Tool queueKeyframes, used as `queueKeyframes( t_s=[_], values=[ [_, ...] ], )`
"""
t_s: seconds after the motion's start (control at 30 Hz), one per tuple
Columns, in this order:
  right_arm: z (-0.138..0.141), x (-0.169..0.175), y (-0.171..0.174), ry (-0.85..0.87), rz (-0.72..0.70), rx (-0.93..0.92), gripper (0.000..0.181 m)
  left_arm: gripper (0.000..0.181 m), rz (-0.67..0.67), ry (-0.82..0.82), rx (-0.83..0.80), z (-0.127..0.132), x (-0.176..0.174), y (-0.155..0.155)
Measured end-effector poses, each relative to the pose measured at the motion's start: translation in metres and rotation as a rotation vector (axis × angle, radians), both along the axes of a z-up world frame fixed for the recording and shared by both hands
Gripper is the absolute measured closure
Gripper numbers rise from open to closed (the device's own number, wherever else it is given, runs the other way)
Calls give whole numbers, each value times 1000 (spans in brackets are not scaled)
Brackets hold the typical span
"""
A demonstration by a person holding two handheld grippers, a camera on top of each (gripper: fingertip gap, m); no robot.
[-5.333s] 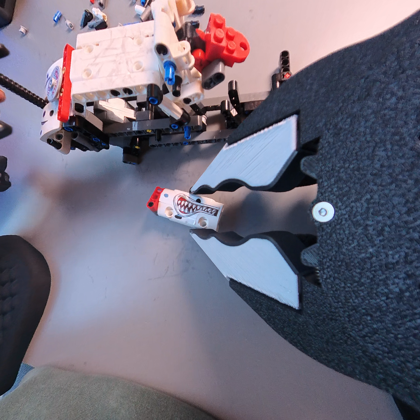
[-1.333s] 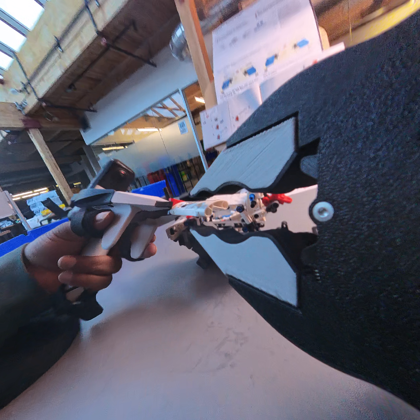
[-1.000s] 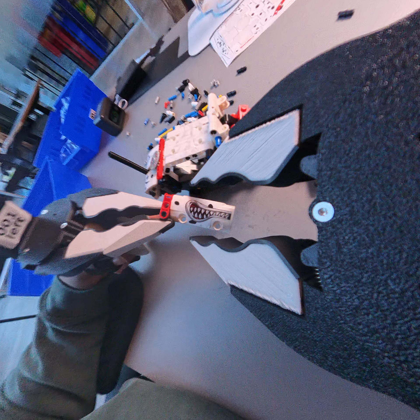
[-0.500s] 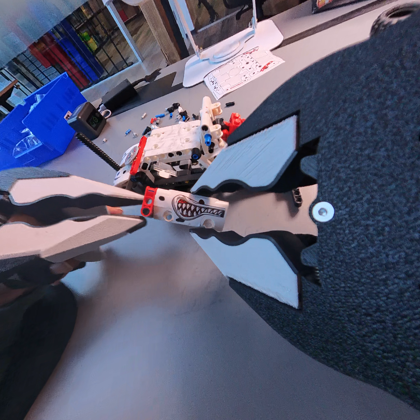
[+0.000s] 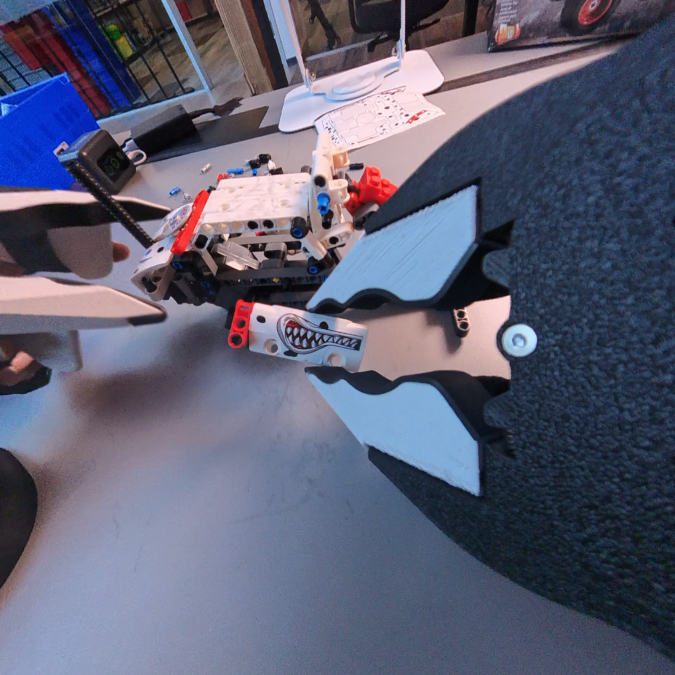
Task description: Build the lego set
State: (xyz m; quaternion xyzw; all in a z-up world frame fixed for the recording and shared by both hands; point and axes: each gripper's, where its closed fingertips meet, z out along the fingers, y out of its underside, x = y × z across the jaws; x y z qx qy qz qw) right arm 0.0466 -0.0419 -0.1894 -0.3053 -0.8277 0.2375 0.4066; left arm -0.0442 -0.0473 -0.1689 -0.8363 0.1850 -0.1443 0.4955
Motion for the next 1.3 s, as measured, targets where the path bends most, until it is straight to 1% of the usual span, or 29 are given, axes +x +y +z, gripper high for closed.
queueKeyframes(
  t_s=[0.07, 0.13, 0.17, 0.23, 0.33, 0.5, 0.6, 0.67, 0.73, 0.77, 0.83, 0.9, 0.97, 1.03, 1.1, 1.23, 1.3],
  values=[
    [2, -1, 3, 17, -12, 22, 153, 77, -8, 42, -28, -9, 3, 8],
    [2, -1, 3, 21, -12, 35, 153, 95, 4, 50, -55, -15, 6, 17],
    [1, -2, 3, 18, -12, 40, 153, 99, 12, 49, -62, -16, 5, 20],
    [0, -2, 3, 19, -11, 62, 154, 100, 14, 6, -101, -15, 7, 21],
    [5, -5, 5, 56, -20, 113, 154, 101, 68, -144, -196, -10, 9, 20],
    [26, -4, 7, 68, -18, 143, 154, 100, 74, -446, -425, -8, 22, 4],
    [33, 5, 7, -15, 20, 137, 154, 100, 38, -580, -554, -10, 33, -9],
    [38, 10, 5, -62, 53, 125, 154, 100, 12, -632, -636, -11, 41, -22],
    [34, 18, -2, -153, 112, 73, 155, 102, 6, -698, -680, -8, 46, -29],
    [34, 18, -5, -168, 134, 46, 155, 102, 1, -716, -703, -7, 48, -32],
    [32, 17, -5, -209, 163, 11, 154, 103, -5, -709, -730, -9, 48, -37],
    [31, 13, 1, -235, 178, -8, 155, 105, 15, -690, -719, -11, 38, -33],
    [31, 9, 6, -275, 183, -66, 155, 105, 34, -708, -701, -11, 26, -25],
    [27, 6, 9, -320, 196, -126, 155, 104, 60, -649, -679, -18, 15, -21],
    [22, 4, 12, -349, 197, -164, 155, 103, 54, -598, -645, -19, 12, -19],
    [19, 7, 11, -383, 219, -217, 155, 99, 22, -379, -454, -4, -1, -16],
    [26, 10, 9, -382, 240, -247, 156, 94, -3, -248, -394, -4, -4, -16]
  ],
)
